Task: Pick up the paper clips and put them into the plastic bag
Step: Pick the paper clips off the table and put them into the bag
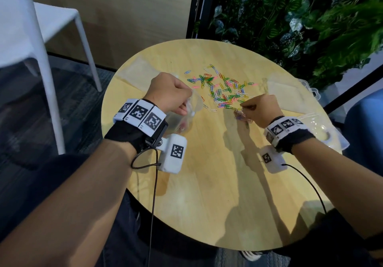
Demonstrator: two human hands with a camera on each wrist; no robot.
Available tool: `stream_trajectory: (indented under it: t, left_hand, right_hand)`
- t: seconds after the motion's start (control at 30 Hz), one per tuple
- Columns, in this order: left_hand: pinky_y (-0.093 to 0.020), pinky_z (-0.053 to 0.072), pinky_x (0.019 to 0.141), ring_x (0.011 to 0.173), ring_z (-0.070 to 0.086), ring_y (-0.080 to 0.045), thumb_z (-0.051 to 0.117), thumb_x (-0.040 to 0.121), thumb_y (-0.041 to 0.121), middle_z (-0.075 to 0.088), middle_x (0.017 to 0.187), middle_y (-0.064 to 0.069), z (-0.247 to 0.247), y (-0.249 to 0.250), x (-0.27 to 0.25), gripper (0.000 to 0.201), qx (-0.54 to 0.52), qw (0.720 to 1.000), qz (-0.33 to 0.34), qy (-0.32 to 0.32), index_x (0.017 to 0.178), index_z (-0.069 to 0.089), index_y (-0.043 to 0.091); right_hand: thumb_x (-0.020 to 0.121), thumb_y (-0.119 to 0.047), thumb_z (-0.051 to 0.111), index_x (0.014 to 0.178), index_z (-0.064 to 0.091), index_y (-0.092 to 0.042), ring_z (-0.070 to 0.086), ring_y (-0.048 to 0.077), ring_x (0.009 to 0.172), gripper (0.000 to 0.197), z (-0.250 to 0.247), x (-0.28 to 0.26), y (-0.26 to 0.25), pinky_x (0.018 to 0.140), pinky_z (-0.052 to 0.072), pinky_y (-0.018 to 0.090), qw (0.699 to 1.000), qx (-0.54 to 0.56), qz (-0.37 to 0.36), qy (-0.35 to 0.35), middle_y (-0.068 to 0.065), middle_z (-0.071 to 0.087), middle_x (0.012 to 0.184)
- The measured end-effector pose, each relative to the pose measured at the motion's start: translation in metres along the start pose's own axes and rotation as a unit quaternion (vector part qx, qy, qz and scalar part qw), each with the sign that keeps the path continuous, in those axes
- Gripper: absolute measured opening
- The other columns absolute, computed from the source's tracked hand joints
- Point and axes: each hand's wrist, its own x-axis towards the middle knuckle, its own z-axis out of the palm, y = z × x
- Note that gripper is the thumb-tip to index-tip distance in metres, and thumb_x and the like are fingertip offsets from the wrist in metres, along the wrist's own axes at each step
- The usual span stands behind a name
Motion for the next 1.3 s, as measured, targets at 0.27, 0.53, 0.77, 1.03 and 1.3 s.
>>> stream_trajectory:
  t: [0.27,0.53,0.77,1.03,1.3]
  left_hand:
    - [-0.034,0.064,0.062,0.056,0.071,-0.026,0.059,0.091,0.004,0.069,0.065,-0.013,0.026,0.003,0.002,0.018,0.007,1.0,-0.005,-0.017,0.088,0.076,0.004]
    - [-0.036,0.064,0.061,0.057,0.073,-0.028,0.059,0.097,0.008,0.073,0.069,-0.016,0.045,0.006,-0.001,0.02,-0.002,0.999,0.025,-0.04,0.087,0.076,0.008]
    - [-0.036,0.065,0.065,0.059,0.074,-0.028,0.058,0.097,0.007,0.073,0.07,-0.015,0.038,0.005,-0.003,0.018,-0.007,0.999,0.035,-0.034,0.095,0.076,0.006]
    - [-0.038,0.065,0.067,0.062,0.076,-0.027,0.064,0.097,0.009,0.076,0.076,-0.013,0.039,0.005,-0.005,0.016,-0.003,0.998,0.042,-0.05,0.086,0.075,0.011]
    - [-0.039,0.064,0.067,0.063,0.075,-0.028,0.065,0.096,0.007,0.074,0.072,-0.013,0.04,0.003,-0.007,0.011,-0.014,0.995,0.043,-0.085,0.096,0.075,0.003]
  right_hand:
    - [0.087,0.0,0.064,0.111,0.065,0.005,0.072,0.02,0.085,0.024,-0.052,-0.012,-0.032,0.071,0.058,0.019,0.758,0.621,0.188,-0.072,0.019,0.068,0.108]
    - [0.093,-0.001,0.057,0.118,0.06,0.01,0.068,0.014,0.083,0.028,-0.039,-0.032,-0.09,0.078,0.057,0.019,0.702,0.654,0.189,-0.209,0.013,0.068,0.095]
    - [0.096,-0.002,0.053,0.117,0.056,0.011,0.068,0.018,0.076,0.025,-0.03,-0.029,-0.096,0.069,0.06,0.021,0.686,0.655,0.248,-0.198,0.017,0.064,0.094]
    - [0.082,0.015,0.057,0.11,0.063,0.014,0.067,0.025,0.098,0.029,-0.028,-0.031,-0.108,0.087,0.056,0.028,0.801,0.523,0.197,-0.215,0.021,0.069,0.103]
    - [0.077,-0.005,0.068,0.074,0.075,-0.017,0.056,0.014,0.059,0.014,-0.021,-0.032,-0.106,0.056,0.05,0.023,0.979,0.152,0.055,-0.121,0.0,0.064,0.061]
